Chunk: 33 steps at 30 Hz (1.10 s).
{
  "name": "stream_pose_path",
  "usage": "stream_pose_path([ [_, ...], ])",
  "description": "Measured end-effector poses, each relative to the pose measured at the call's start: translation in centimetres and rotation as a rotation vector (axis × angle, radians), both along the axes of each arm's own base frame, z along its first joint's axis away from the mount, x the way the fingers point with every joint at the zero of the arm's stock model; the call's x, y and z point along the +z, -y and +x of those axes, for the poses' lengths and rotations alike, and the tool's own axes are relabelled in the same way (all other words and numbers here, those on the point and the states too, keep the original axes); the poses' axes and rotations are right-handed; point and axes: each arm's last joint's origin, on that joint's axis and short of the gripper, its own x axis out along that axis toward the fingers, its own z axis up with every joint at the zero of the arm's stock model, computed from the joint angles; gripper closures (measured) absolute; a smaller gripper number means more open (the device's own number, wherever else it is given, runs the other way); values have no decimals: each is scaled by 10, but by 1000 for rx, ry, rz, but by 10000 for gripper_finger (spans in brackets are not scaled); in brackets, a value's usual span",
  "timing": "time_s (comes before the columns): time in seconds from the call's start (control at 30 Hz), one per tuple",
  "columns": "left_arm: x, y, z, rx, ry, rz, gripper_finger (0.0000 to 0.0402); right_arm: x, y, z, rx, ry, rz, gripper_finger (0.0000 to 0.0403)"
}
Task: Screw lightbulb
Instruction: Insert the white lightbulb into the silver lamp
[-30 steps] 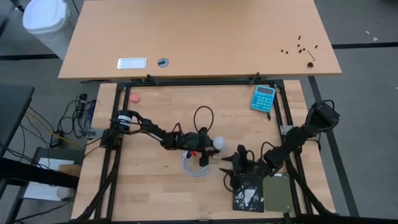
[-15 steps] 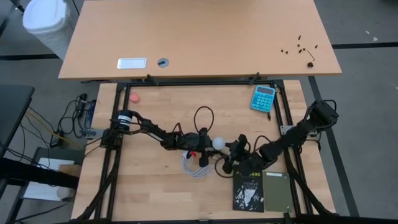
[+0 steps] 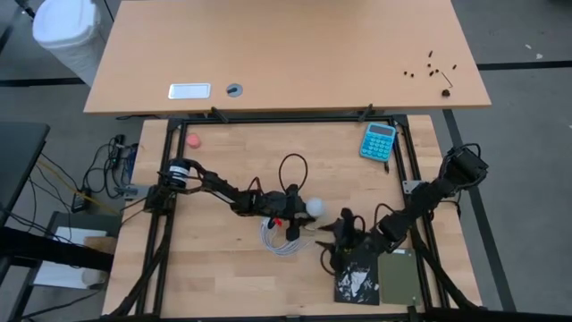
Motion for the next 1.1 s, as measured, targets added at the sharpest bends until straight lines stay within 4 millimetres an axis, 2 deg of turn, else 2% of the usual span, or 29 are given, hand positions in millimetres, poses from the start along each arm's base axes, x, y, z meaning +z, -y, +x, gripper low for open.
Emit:
stream_pose_path([
  [0.13, 0, 0, 0, 2, -1, 1, 218, -5, 12, -2, -173, 6, -61, 180],
  [0.23, 0, 0, 0, 1, -1, 1, 218, -7, 23, 1, -239, -8, -56, 183],
  [0.57, 0, 0, 0, -3, -1, 0, 218, -2, 36, 15, -205, -3, -72, 184],
  [0.87, 0, 2, -1, -29, -2, -4, 218, -2, 23, 10, -143, 4, -16, 187],
  [1.0, 0, 1, 0, -3, 0, -2, 218, 3, 5, 8, -5, 29, 52, 187],
  [1.1, 0, 0, 0, 5, 0, -2, 218, 5, -2, 4, 60, 30, 16, 188],
])
